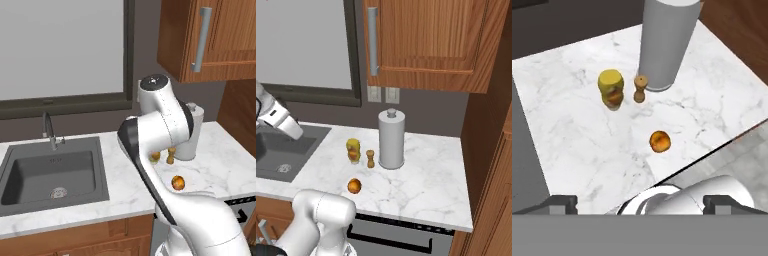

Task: There are various items on the counter. Only move the condiments/shakers into the cabinet.

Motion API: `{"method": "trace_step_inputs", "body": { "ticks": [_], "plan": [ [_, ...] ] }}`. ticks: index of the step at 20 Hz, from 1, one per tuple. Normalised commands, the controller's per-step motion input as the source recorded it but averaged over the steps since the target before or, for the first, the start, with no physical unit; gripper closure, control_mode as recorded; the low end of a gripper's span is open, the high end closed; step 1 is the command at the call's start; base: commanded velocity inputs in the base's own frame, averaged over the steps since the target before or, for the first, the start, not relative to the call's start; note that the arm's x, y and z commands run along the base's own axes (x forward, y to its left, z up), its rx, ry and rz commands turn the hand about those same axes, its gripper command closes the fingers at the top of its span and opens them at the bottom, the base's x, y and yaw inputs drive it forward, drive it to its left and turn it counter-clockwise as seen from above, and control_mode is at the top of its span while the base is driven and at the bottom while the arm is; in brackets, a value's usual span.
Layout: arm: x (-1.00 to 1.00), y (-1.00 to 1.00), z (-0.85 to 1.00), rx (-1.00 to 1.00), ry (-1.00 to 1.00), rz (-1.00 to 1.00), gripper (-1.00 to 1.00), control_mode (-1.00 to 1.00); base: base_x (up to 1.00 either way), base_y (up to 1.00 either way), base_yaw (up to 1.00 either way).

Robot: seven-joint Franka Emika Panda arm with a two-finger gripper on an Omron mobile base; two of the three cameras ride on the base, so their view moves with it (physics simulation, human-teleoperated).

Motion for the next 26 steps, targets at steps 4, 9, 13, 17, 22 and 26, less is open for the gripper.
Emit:
{"method": "trace_step_inputs", "body": {
  "ticks": [4,9,13,17,22,26],
  "plan": [
    [0.64,0.01,-0.24,-0.06,-0.08,-0.36,-1.00,-1.00,0.00,0.00,0.00],
    [0.23,-0.17,-0.48,-0.05,-0.14,-0.30,-1.00,-1.00,0.00,0.00,0.00],
    [0.08,-0.18,-0.58,-0.03,-0.12,-0.23,-1.00,-1.00,0.00,0.00,0.00],
    [0.28,-0.03,-0.29,-0.06,-0.02,-0.20,-1.00,-1.00,0.00,0.00,0.00],
    [0.43,0.00,0.00,-0.06,0.00,-0.18,-1.00,-1.00,0.00,0.00,0.00],
    [0.36,0.00,0.00,-0.07,0.00,-0.23,-1.00,-1.00,0.00,0.00,0.00]
  ]
}}
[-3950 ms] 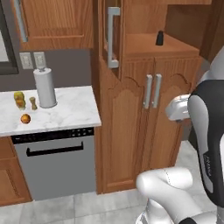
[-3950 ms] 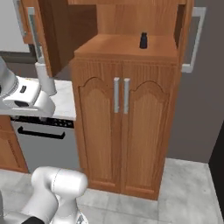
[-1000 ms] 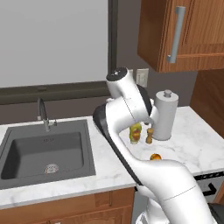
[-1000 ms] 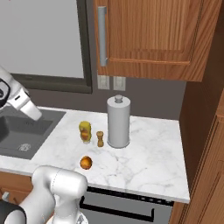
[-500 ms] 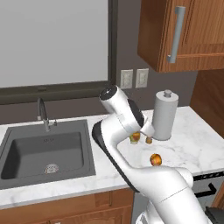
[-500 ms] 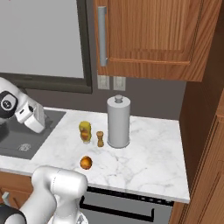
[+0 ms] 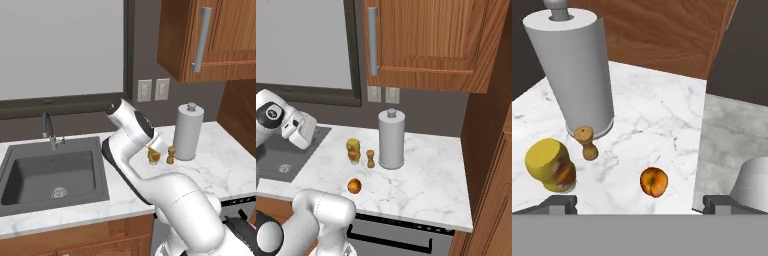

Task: There are various items on the counter. Only move the condiments/shakers into the cabinet.

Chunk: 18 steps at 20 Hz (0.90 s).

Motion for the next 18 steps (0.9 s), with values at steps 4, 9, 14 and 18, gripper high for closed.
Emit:
{"method": "trace_step_inputs", "body": {
  "ticks": [4,9,14,18],
  "plan": [
    [0.31,0.00,-0.08,-0.07,0.00,-0.22,-1.00,-1.00,0.00,0.00,0.00],
    [0.38,0.00,-0.20,-0.07,0.00,-0.14,-1.00,-1.00,0.00,0.00,0.00],
    [0.31,0.00,-0.28,-0.05,0.00,-0.02,-1.00,-1.00,0.00,0.00,0.00],
    [0.23,-0.17,-0.45,-0.02,0.00,0.00,-1.00,-1.00,0.00,0.00,0.00]
  ]
}}
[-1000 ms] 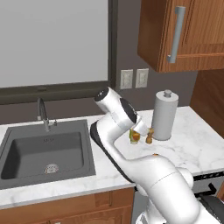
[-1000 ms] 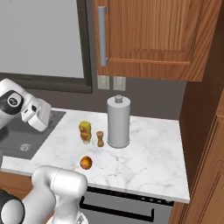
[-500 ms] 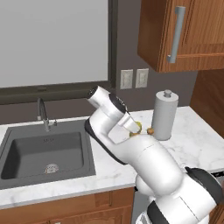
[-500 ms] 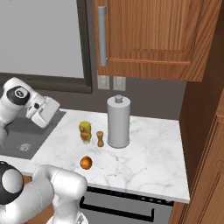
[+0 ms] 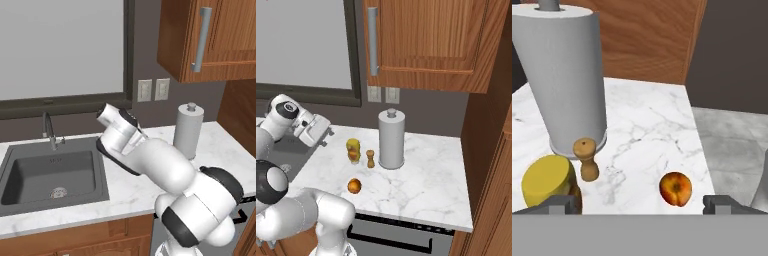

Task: There are various items on the counter. Only move the condiments/shakers into the cabinet.

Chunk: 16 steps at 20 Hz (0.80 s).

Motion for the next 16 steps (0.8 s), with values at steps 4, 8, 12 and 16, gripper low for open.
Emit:
{"method": "trace_step_inputs", "body": {
  "ticks": [4,8,12,16],
  "plan": [
    [0.23,-0.28,-0.41,0.00,0.00,0.00,-1.00,-1.00,0.00,0.00,0.00],
    [0.24,-0.18,-0.27,0.00,0.00,0.00,-1.00,-1.00,0.00,0.00,0.00],
    [0.25,-0.10,-0.18,0.00,0.00,0.00,-1.00,-1.00,0.00,0.00,0.00],
    [0.30,0.00,-0.10,0.00,0.00,0.00,-1.00,-1.00,0.00,0.00,0.00]
  ]
}}
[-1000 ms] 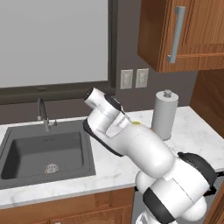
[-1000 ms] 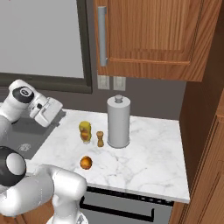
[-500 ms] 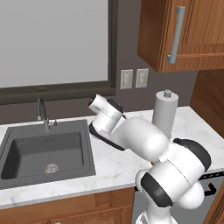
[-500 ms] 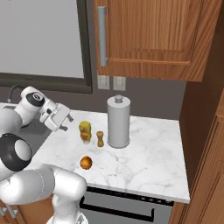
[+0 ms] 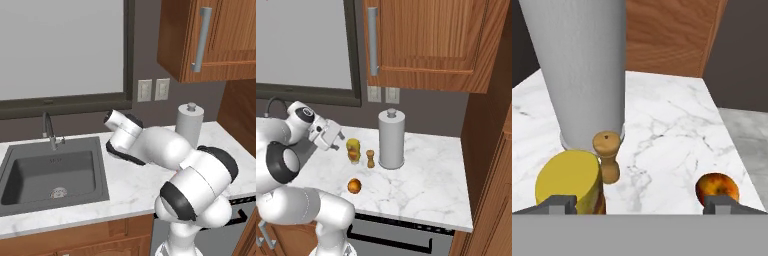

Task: There are various items on the counter. Only move the condiments/shakers into the cabinet.

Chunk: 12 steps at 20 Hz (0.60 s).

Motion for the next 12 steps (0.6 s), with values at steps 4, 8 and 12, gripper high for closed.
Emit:
{"method": "trace_step_inputs", "body": {
  "ticks": [4,8,12],
  "plan": [
    [0.34,0.00,-0.04,0.00,0.00,0.00,-1.00,-1.00,0.00,0.00,0.00],
    [0.37,0.00,-0.04,0.00,0.00,0.00,-1.00,-1.00,0.00,0.00,0.00],
    [0.36,0.00,-0.16,-0.01,0.00,0.00,-1.00,-1.00,0.00,0.00,0.00]
  ]
}}
